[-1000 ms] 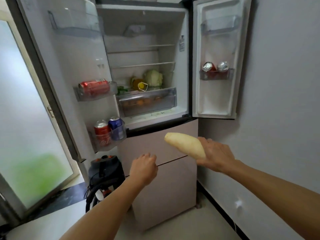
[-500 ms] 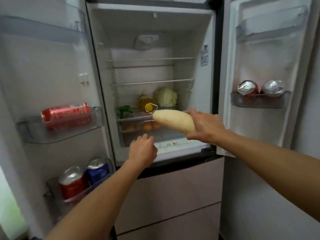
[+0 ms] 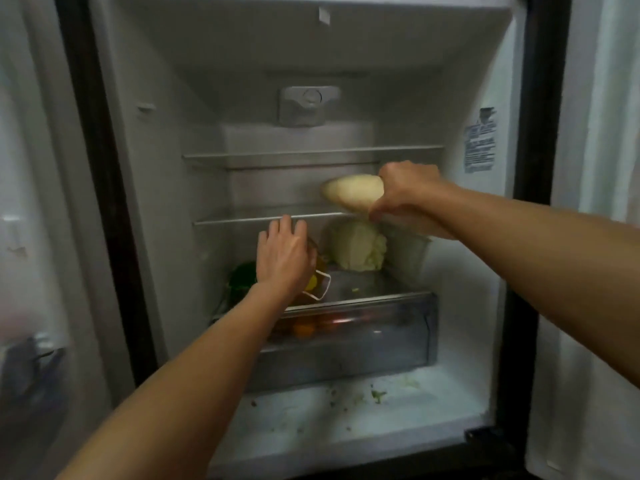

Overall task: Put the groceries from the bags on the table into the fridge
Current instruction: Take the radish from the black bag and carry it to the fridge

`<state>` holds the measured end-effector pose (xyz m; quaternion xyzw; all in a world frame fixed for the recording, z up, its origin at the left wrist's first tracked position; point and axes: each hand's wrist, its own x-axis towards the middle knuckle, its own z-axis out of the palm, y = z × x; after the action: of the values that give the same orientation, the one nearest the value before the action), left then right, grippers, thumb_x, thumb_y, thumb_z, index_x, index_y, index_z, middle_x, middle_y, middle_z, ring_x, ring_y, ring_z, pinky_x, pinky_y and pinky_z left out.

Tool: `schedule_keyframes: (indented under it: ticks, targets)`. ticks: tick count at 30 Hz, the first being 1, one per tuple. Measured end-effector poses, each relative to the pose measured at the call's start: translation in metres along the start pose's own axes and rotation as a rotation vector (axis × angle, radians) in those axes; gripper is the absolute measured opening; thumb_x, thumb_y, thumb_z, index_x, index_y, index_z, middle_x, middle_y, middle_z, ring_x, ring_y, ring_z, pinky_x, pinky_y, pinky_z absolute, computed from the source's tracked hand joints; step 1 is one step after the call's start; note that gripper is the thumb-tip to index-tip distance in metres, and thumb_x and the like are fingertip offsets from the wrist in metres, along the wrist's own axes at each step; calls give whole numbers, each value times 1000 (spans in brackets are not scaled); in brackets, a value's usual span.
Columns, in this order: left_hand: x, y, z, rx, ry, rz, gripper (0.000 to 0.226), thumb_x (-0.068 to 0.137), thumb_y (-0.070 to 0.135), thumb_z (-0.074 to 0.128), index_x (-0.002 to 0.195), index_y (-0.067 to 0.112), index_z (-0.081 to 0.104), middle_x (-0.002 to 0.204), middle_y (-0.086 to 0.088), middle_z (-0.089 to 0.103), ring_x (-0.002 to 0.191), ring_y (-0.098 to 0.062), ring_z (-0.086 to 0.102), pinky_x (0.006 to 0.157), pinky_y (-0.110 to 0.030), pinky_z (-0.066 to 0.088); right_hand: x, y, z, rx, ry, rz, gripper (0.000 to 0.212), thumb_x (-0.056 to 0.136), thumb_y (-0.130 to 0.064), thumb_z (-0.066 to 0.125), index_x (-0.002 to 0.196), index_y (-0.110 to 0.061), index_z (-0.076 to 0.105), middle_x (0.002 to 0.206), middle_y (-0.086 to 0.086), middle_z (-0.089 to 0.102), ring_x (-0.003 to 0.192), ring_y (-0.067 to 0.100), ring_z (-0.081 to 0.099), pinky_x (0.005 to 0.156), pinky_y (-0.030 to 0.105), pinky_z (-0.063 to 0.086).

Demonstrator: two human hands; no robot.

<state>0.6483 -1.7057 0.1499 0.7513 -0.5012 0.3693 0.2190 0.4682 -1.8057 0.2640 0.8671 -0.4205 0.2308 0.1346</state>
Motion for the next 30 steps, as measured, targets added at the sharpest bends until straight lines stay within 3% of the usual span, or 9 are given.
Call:
schedule_keyframes:
  ticks: [2, 7, 10, 12, 15, 22, 26, 30]
  targets:
    - [23, -9, 10, 54, 29, -13, 40, 92, 37, 49, 126, 16, 47, 129, -10, 45, 118, -27, 43, 98, -41, 37, 33, -2, 5, 8, -42, -5, 63, 66, -58, 78, 111, -20, 55, 101, 5, 58, 84, 27, 54, 71, 36, 39]
    - [65, -36, 39, 130, -4, -49, 47, 98, 50, 27, 125, 18, 49, 126, -12, 54, 117, -30, 48, 100, -46, 34, 117, -8, 33, 14, -62, -46, 72, 66, -58, 77, 120, -16, 57, 117, 8, 60, 107, 31, 59, 77, 35, 43]
    - [65, -46, 51, 205, 73, 0, 57, 96, 56, 16, 112, 19, 57, 112, -9, 62, 104, -28, 55, 90, -43, 38, 154, -24, 47, 15, -60, -82, 82, 66, -58, 77, 130, -13, 53, 130, 12, 56, 114, 33, 57, 91, 40, 46]
    - [64, -47, 56, 244, 146, 1, 55, 97, 54, 20, 101, 17, 61, 101, -9, 64, 94, -29, 57, 81, -42, 39, 170, -34, 57, -2, -73, -92, 84, 66, -59, 76, 133, -15, 50, 133, 10, 55, 115, 32, 56, 93, 40, 44]
    - [64, -47, 64, 249, 220, 0, 52, 97, 52, 26, 93, 15, 61, 94, -10, 63, 88, -30, 56, 77, -42, 40, 184, -48, 71, -26, -105, -118, 77, 69, -58, 73, 131, -19, 50, 124, 8, 60, 108, 30, 59, 81, 36, 37]
    - [64, -53, 71, 220, 276, 30, 48, 98, 50, 29, 94, 14, 61, 94, -9, 62, 87, -29, 55, 76, -41, 40, 192, -67, 85, -77, -131, -122, 74, 65, -60, 75, 124, -19, 55, 118, 7, 62, 104, 27, 60, 76, 32, 39]
    - [64, -55, 73, 205, 288, 41, 46, 98, 49, 31, 94, 14, 61, 95, -8, 63, 87, -28, 55, 76, -39, 40, 188, -60, 77, -44, -130, -112, 78, 68, -64, 71, 128, -18, 53, 123, 9, 60, 105, 30, 59, 79, 33, 42]
    - [64, -55, 74, 192, 306, 39, 43, 98, 47, 35, 92, 14, 61, 93, -9, 63, 85, -28, 56, 76, -39, 39, 173, -30, 66, 67, -227, -47, 87, 70, -59, 73, 140, -17, 46, 136, 8, 53, 114, 32, 56, 95, 41, 49]
